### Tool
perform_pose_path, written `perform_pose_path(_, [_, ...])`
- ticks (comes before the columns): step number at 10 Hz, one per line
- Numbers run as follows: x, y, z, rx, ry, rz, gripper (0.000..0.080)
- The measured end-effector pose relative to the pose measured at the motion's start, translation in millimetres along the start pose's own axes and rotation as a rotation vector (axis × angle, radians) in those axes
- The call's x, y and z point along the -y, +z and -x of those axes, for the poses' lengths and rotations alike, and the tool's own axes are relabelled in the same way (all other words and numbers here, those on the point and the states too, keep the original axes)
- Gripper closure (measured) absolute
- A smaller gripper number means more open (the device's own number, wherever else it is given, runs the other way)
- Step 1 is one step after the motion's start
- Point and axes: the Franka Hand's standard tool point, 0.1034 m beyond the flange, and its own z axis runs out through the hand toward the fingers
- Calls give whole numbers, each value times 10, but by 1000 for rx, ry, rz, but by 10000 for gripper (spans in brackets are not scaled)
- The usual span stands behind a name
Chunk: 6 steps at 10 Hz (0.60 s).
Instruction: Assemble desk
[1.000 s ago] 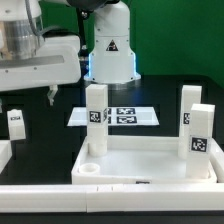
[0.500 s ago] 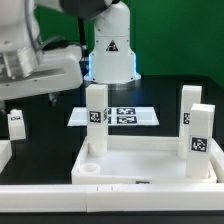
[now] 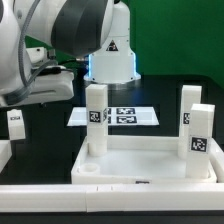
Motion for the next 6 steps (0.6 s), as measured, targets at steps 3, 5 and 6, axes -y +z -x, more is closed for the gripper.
perform_pose_path(3, [-156,230,-19,77,13,53,151])
perform_pose_path(5, [-180,304,-68,42,3,70,151])
perform_pose_path(6, [-182,306,-72,41,3,70,151])
